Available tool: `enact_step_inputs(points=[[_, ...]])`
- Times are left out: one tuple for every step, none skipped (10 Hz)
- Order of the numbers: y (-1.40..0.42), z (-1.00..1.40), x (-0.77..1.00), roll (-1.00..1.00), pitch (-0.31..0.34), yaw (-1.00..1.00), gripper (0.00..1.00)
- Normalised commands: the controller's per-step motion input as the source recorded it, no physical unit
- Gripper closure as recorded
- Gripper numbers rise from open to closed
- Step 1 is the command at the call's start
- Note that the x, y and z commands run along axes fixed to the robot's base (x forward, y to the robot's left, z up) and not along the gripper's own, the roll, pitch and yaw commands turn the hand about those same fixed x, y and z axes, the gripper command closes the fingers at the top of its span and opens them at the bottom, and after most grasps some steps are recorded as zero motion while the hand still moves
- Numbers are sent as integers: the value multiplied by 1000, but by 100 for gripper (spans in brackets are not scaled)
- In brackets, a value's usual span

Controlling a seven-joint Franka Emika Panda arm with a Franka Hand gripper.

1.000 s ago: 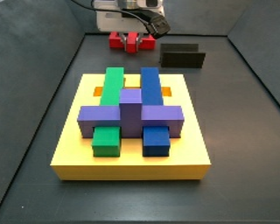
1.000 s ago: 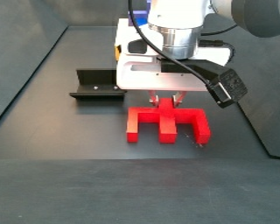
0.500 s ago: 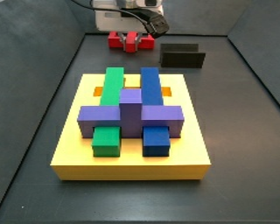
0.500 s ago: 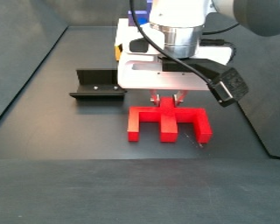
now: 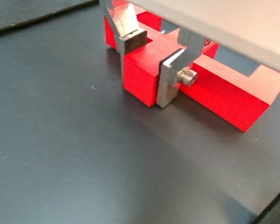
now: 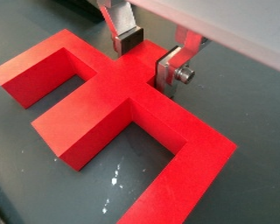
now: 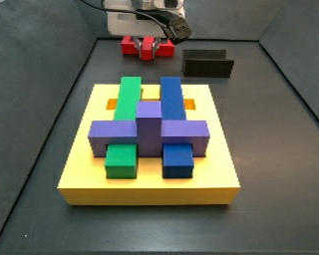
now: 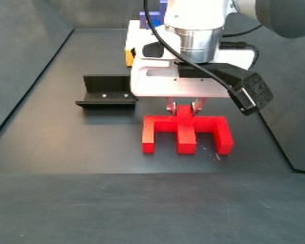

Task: Pick up the red object. Move up. Place the red object on the fixture. Regrasp the red object. Move to above the board. Insert the red object.
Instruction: Pick up the red object, then move up, then place the red object on the fixture.

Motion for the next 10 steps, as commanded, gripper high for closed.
enact_step_inputs(points=[[0,0,0,0,0,0,100],[0,0,0,0,0,0,100],[0,0,0,0,0,0,100],[0,0,0,0,0,0,100],[0,833,0,0,0,0,100],[44,807,6,10,0,-45,100],[40,614,-22,24,13,-52,100],[21,316,-17,50,-2,-35,100],[0,0,23,-31,0,0,100],[-14,71,391,-200,103,0,100]])
